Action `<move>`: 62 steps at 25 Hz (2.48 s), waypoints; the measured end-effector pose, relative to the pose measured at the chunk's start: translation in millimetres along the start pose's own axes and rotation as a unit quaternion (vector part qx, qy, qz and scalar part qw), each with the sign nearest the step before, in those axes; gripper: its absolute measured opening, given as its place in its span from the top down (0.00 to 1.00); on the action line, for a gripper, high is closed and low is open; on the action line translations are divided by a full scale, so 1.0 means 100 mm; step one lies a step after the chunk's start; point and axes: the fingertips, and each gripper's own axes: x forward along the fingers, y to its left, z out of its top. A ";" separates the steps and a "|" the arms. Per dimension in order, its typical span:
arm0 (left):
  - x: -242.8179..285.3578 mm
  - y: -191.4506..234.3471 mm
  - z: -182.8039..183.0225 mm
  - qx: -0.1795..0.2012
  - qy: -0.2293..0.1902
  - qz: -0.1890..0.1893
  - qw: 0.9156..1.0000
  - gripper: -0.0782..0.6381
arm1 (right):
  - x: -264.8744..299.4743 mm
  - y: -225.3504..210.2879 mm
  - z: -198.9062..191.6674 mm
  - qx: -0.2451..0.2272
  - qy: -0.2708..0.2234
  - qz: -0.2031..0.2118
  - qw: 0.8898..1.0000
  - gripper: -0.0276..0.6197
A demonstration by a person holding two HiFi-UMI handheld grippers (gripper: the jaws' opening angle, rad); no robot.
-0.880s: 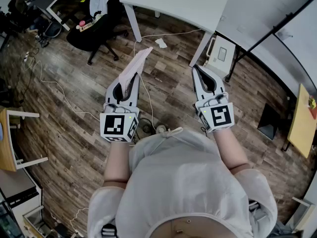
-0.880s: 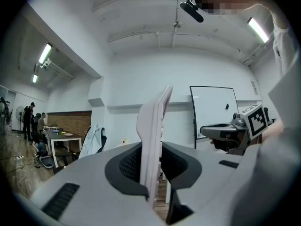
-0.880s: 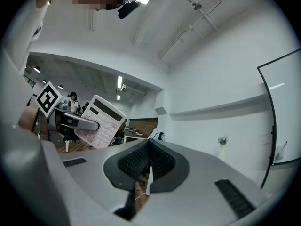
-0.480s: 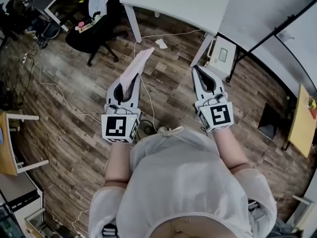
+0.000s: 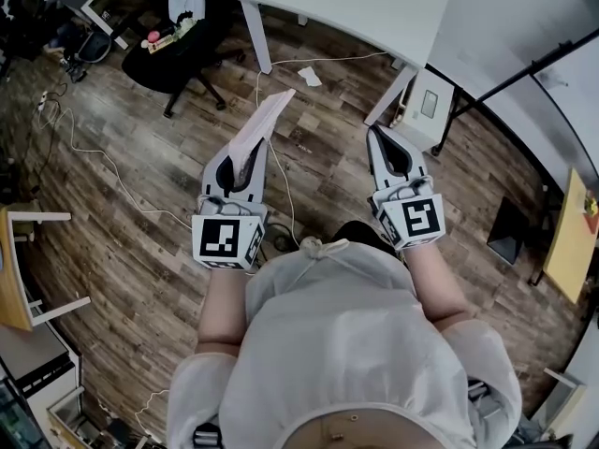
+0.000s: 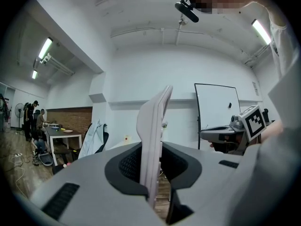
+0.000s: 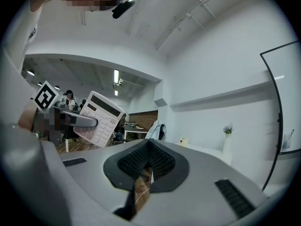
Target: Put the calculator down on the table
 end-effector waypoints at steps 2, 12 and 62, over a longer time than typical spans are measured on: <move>0.10 0.07 -0.06 -0.003 0.008 0.002 1.000 0.77 | 0.12 -0.04 -0.07 0.007 0.007 0.002 1.000 0.95; 1.00 0.40 -0.18 0.002 0.026 0.028 0.999 0.77 | 1.01 -0.68 -0.30 0.005 0.006 0.014 1.000 0.95; 7.44 2.06 -1.27 -0.098 0.197 -0.254 0.942 0.76 | 5.44 -4.19 -1.52 0.089 0.146 -0.219 0.961 0.95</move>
